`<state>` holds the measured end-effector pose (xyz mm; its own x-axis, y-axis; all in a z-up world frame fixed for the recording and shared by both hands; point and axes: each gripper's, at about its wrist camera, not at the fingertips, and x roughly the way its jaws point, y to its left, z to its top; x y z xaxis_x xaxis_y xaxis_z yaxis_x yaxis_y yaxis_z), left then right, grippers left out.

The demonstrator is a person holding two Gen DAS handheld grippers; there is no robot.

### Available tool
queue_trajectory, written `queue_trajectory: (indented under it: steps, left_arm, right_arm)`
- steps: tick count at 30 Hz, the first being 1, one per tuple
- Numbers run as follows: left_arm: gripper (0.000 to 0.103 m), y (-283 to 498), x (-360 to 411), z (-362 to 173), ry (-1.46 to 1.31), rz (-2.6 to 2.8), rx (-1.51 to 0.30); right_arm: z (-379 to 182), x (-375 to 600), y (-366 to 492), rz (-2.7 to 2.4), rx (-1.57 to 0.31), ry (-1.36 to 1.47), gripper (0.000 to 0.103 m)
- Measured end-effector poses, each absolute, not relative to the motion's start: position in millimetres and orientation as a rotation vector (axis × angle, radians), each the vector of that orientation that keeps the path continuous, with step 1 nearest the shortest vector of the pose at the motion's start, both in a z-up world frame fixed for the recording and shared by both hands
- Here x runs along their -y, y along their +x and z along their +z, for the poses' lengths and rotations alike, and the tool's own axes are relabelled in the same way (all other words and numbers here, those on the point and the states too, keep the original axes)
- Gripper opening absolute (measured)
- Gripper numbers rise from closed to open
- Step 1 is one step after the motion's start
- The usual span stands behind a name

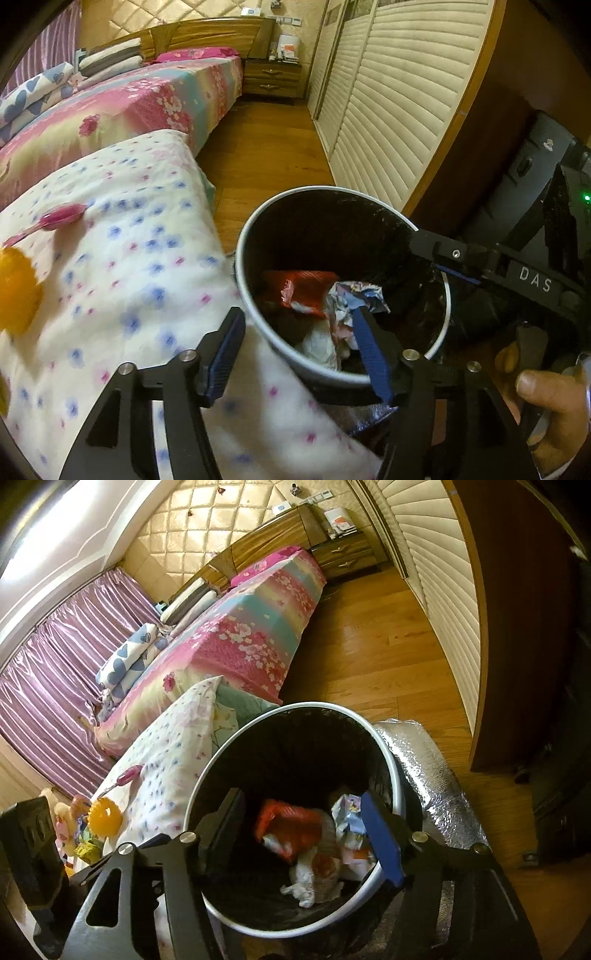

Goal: Collect trash
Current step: 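Open both tools to drop the red bag and cartoon wrapper into the bin, then move both tools back over the yellow wrapper and yellow foam net on the bed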

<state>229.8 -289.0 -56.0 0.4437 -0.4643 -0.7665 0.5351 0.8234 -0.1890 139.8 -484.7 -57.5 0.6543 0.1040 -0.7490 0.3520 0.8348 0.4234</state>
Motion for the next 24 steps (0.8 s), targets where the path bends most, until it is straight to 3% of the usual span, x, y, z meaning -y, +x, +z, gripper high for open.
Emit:
queue_trajectory:
  steps: [8, 24]
  left_arm:
    - [0.069, 202, 240, -56, 0.007, -0.546, -0.929]
    - [0.069, 169, 111, -46, -0.147, -0.347, -0.911]
  right_arm:
    - [-48, 457, 130, -0.121, -0.832, 0.559, 0.088]
    - [-40, 365, 134, 0.022, -0.834, 0.461, 0.092]
